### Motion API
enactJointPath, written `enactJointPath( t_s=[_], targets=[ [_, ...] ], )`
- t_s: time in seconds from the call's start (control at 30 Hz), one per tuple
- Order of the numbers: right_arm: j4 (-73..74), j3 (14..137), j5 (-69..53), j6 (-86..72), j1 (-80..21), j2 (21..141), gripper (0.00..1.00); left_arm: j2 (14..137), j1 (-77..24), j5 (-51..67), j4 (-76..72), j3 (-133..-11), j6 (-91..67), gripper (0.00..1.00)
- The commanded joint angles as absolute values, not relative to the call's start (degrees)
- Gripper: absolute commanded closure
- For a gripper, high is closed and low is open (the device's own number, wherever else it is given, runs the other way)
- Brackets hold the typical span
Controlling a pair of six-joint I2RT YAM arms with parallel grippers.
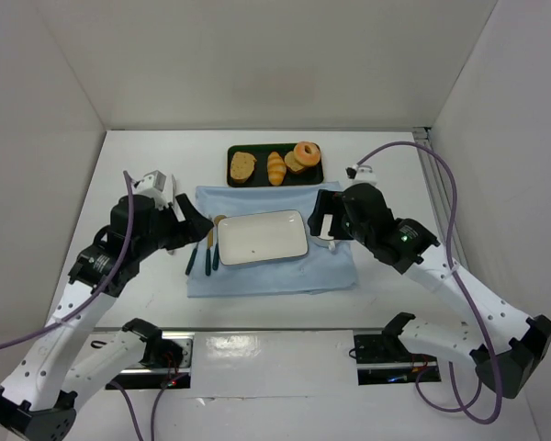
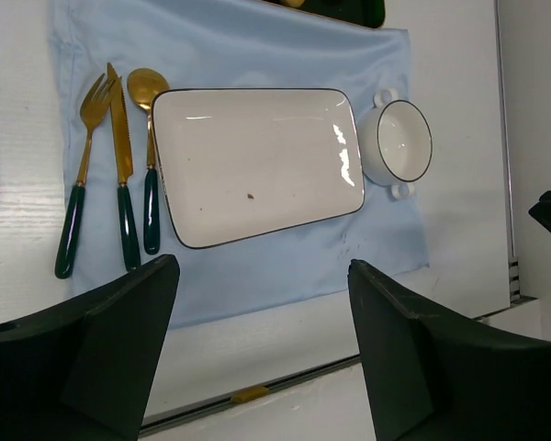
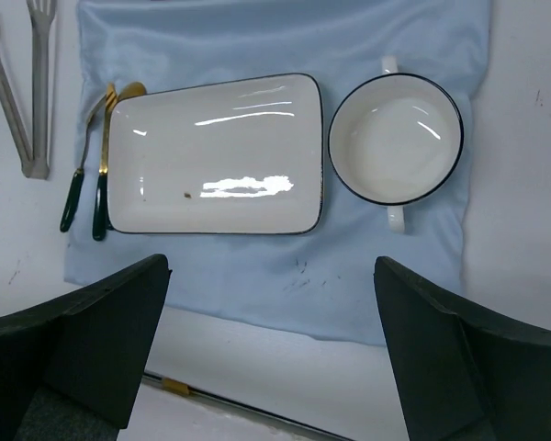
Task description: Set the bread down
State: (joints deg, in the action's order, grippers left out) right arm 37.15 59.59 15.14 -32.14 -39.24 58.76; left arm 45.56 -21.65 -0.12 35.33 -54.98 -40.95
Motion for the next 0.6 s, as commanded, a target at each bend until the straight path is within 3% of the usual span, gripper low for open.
enactJointPath(
  t_s=[0.0, 0.2, 0.57],
  targets=[
    [37.6, 61.2, 17.4, -33.5, -39.8, 55.2, 0.00, 43.3, -21.9, -0.9, 36.3, -58.1, -41.6, 0.12],
    [34.6, 61.8, 11.4, -25.5, -39.8, 54.4, 0.00, 47.7, -21.9, -12.9, 41.5, -63.1, -38.5, 0.10],
    [36.8, 71.3, 19.9, -26.7, -40.3, 63.8, 0.00, 58.2, -21.9, -23.7, 39.1, -62.1, -35.5, 0.03]
  ],
)
